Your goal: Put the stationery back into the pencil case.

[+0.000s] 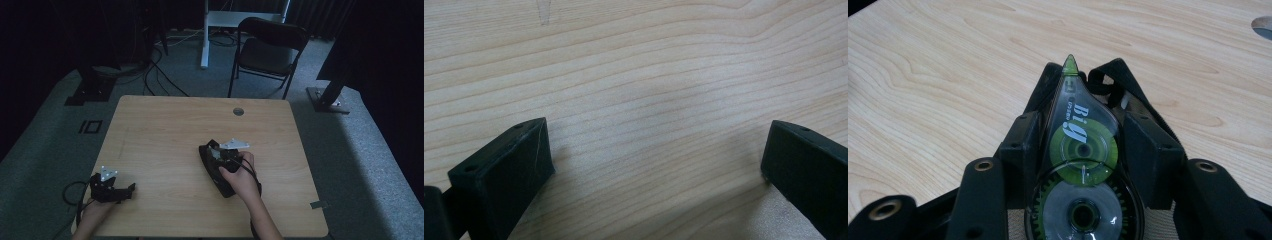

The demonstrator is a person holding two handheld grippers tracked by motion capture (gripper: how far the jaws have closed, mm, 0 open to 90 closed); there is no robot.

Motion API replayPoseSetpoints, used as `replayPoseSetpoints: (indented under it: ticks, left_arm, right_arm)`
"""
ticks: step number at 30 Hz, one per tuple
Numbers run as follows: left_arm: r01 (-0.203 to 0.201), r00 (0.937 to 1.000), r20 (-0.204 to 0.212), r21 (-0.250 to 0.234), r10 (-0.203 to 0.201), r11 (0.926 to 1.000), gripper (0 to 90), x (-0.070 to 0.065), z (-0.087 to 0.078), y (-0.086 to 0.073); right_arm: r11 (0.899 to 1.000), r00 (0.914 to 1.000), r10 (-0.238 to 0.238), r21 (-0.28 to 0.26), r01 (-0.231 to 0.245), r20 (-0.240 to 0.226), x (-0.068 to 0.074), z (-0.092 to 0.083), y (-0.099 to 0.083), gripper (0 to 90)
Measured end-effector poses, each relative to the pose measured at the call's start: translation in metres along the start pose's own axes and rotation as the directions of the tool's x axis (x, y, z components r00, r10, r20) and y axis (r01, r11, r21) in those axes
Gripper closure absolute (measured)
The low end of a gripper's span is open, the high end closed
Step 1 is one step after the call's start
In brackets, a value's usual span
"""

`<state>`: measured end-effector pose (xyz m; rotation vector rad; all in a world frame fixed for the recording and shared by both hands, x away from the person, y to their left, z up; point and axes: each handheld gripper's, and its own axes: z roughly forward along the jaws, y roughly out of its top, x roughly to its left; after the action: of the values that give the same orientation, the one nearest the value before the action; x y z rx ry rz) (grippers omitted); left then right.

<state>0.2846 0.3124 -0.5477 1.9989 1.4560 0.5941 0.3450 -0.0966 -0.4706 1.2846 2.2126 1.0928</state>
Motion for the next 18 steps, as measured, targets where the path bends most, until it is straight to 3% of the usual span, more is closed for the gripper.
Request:
replayPoseSetpoints:
  ticks: [5, 9, 18]
  left_arm:
    - [-0.001, 1.0, 0.0, 0.0, 0.001, 1.0, 0.2, 0.0, 0.0, 0.0]
    - [-0.001, 1.0, 0.0, 0.0, 0.001, 1.0, 0.2, 0.0, 0.0, 0.0]
    - [-0.001, 1.0, 0.0, -0.001, 0.001, 1.0, 0.2, 0.0, 0.0, 0.0]
  right_arm:
    - [1.0, 0.9999, 0.012, 0.024, -0.012, -0.007, 0.002, 0.006, -0.003, 50.1]
    - [0.998, 0.9991, 0.043, 0.045, -0.043, 0.006, 0.001, 0.012, -0.006, 50.0]
    - [0.994, 0.9981, 0.052, 0.097, -0.055, 0.033, 0.001, 0.02, -0.01, 50.1]
